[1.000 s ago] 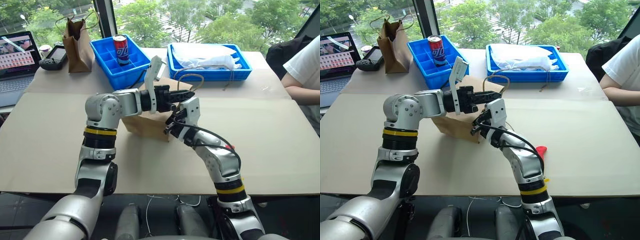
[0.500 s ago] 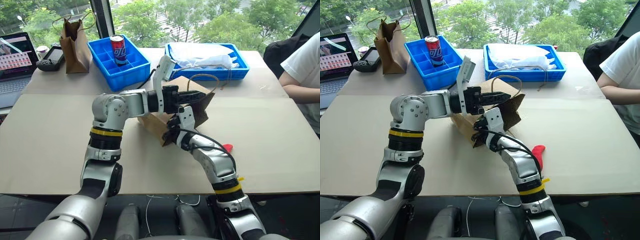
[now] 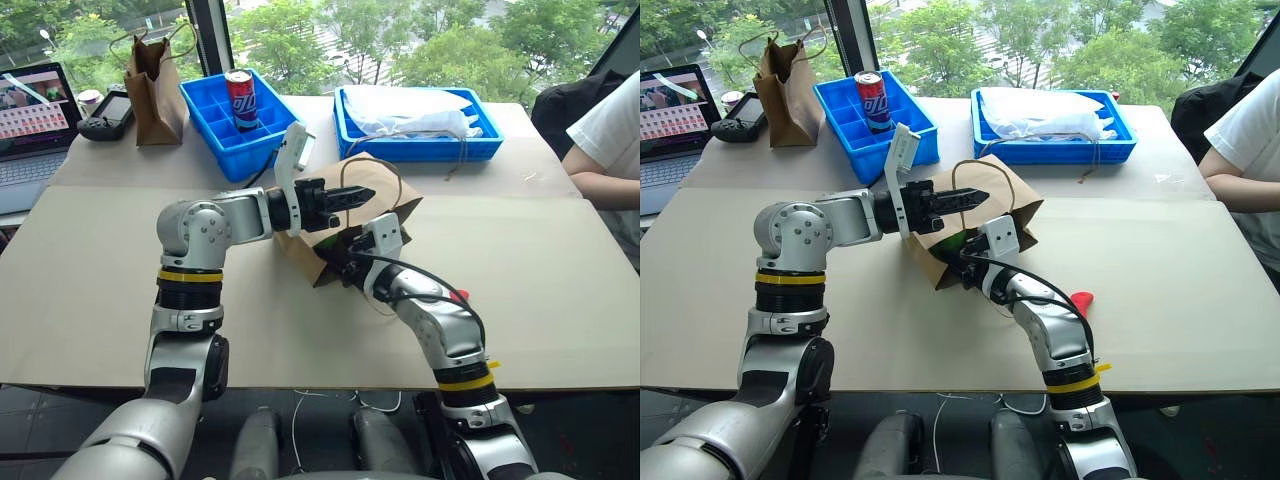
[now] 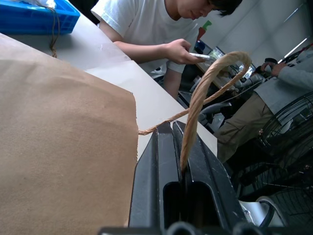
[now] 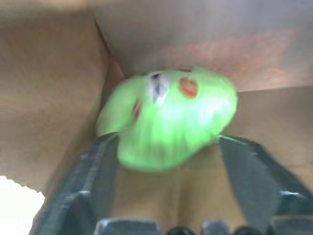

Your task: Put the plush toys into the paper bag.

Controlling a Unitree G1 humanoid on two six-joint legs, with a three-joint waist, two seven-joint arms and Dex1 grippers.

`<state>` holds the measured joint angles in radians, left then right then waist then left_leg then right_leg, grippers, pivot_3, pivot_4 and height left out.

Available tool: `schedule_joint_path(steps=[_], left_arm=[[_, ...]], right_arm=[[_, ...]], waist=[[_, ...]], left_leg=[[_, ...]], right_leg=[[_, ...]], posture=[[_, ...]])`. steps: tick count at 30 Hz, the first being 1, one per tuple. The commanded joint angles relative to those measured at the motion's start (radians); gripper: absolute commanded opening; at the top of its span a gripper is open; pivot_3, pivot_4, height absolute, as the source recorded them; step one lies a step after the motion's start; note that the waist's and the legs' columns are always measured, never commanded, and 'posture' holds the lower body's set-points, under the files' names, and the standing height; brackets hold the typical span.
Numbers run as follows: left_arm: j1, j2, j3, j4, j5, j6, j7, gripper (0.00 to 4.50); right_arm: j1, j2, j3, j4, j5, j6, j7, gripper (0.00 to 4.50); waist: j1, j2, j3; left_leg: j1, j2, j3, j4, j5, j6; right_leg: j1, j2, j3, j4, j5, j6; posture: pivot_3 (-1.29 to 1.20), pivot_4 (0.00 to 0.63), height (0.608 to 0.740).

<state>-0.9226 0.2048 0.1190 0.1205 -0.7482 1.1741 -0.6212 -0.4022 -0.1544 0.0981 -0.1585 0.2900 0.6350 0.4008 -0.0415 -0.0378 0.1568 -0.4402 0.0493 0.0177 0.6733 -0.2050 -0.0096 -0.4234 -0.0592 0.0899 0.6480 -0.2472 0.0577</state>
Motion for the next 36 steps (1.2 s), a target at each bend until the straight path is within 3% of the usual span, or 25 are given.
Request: schedule_joint_path(steps=[1,5,10,14,19,23,26,29,34,36], left_arm=[[-0.015,-0.013,-0.019,0.011,0.003,-0.04,-0.019,0.0],[-0.015,-0.025,-0.036,0.028,0.0,-0.054,-0.034,0.0],[-0.021,-0.029,-0.057,0.052,-0.001,-0.065,-0.063,0.0],[-0.03,-0.028,-0.07,0.072,0.0,-0.071,-0.086,0.0],[-0.038,-0.01,-0.121,0.094,0.013,-0.073,-0.148,0.0],[-0.069,-0.003,-0.133,0.129,0.03,-0.087,-0.179,0.0],[-0.082,0.006,-0.138,0.137,0.037,-0.086,-0.2,0.0],[-0.093,0.011,-0.137,0.145,0.043,-0.086,-0.211,0.0],[-0.111,0.0,-0.111,0.148,0.026,-0.07,-0.201,0.0],[-0.121,-0.007,-0.105,0.153,0.024,-0.07,-0.199,0.0]], right_arm=[[0.037,-0.062,-0.057,-0.203,0.077,0.141,0.005,3.61],[0.103,-0.173,-0.151,-0.374,0.146,0.294,0.002,3.61],[0.25,-0.39,-0.348,-0.597,0.237,0.527,0.027,3.61],[0.311,-0.457,-0.501,-0.693,0.281,0.711,-0.003,3.61],[0.366,-0.405,-0.63,-0.772,0.25,0.849,-0.073,3.61],[0.5,-0.294,-0.562,-0.774,0.221,0.849,-0.131,3.61],[0.581,-0.257,-0.473,-0.74,0.187,0.777,-0.158,2.91],[0.594,-0.236,-0.454,-0.711,0.155,0.687,-0.174,1.9],[0.542,-0.416,-0.363,-0.745,0.163,0.526,-0.041,0.21],[0.473,-0.476,-0.312,-0.736,0.159,0.501,-0.017,0.02]], waist=[[0.001,0.0,0.0],[0.004,0.0,0.0],[0.017,0.0,0.0],[0.016,0.0,0.0],[0.021,0.0,0.0],[0.027,0.0,0.0],[0.026,0.0,0.0],[0.024,0.001,0.0],[0.024,0.001,0.0],[0.022,0.0,0.0]], left_leg=[[0.0,0.0,0.0,0.0,0.0,0.0],[0.0,0.0,0.0,0.0,0.0,0.0],[-0.001,-0.001,0.0,0.0,0.0,0.0],[0.0,-0.001,0.0,0.0,0.0,0.0],[0.0,-0.002,-0.001,0.0,0.0,0.0],[0.0,-0.002,-0.001,0.0,0.0,0.0],[0.0,-0.002,-0.001,0.0,0.0,0.0],[0.001,-0.002,-0.001,0.001,0.0,0.0],[0.0,-0.002,-0.001,0.002,0.0,0.001],[0.0,-0.002,-0.001,0.002,0.0,0.001]], right_leg=[[0.0,0.0,0.0,0.0,0.0,0.0],[0.0,0.0,0.0,-0.001,0.0,0.0],[0.001,0.0,0.0,-0.002,0.0,0.0],[0.0,0.0,0.002,-0.001,-0.001,0.0],[0.001,0.001,0.002,-0.001,-0.001,0.0],[0.001,0.001,0.002,-0.002,-0.001,0.0],[0.0,0.0,0.002,-0.002,-0.001,0.0],[0.002,0.0,0.002,-0.002,-0.001,0.0],[0.002,0.0,0.003,-0.002,-0.002,0.002],[0.002,0.001,0.003,-0.002,-0.002,0.001]], posture=[[0.0,0.15,0.722],[0.0,0.15,0.722],[0.0,0.15,0.722],[0.0,0.15,0.722],[0.0,0.15,0.722],[0.0,0.15,0.722],[0.0,0.15,0.722],[0.0,0.15,0.722],[0.0,0.15,0.722],[0.0,0.15,0.722]])
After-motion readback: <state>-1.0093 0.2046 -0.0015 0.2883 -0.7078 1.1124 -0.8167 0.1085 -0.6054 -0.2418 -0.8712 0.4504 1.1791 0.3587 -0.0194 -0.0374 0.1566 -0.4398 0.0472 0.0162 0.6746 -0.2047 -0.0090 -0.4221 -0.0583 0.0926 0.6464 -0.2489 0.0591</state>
